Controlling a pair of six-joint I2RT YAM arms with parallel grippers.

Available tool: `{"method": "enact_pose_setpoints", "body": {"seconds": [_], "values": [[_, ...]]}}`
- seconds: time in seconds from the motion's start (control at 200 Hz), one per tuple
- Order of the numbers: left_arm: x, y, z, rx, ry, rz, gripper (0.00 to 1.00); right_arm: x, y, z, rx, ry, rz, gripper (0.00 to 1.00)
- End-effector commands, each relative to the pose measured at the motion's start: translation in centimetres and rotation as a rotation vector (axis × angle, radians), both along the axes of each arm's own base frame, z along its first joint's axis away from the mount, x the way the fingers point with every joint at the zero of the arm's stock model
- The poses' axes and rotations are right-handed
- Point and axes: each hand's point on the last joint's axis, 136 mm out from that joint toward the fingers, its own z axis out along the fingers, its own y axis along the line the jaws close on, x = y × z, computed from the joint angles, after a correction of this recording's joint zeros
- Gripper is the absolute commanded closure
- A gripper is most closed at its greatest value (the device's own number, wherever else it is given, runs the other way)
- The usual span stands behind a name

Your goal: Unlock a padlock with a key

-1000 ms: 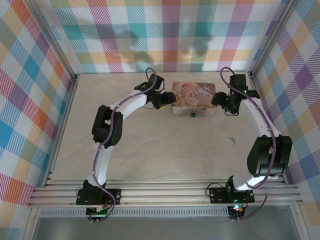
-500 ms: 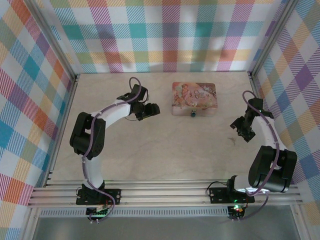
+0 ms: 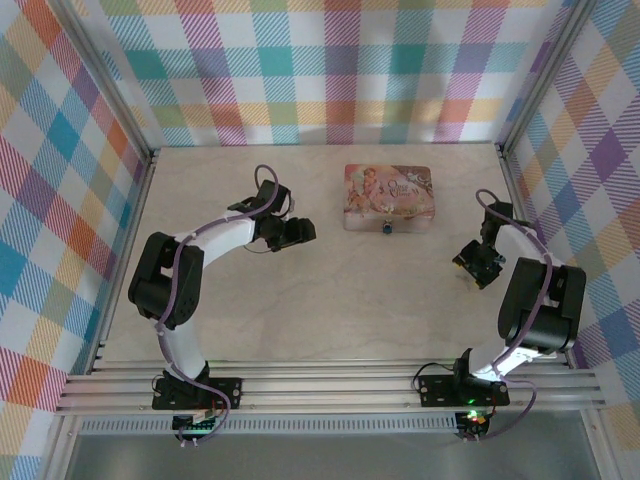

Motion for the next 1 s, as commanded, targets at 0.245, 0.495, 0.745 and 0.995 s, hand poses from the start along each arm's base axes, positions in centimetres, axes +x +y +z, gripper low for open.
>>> {"method": "enact_pose_setpoints", "body": {"seconds": [0.245,0.495,0.745,0.995], "values": [[0.0,-0.2,1.0,-0.010,-0.035,-0.027,0.32,-0.1,-0.5,-1.7,-0.014,0.076,0.004,0.48],[-0.1,0.0,0.9,0.001,-0.034,-0.026,0.32,-0.1,-0.1,-3.0,0.013,0.104,0.023,0.53],[-0.3,0.2,0.9,0.009,-0.032,-0.022,0.33,-0.3,0.9,-3.6,0.061,0.113,0.058,0.66],[-0.5,0.5,0.9,0.016,-0.032,-0.016,0.33,-0.9,3.0,-3.6,0.089,0.138,0.159,0.74]]}}
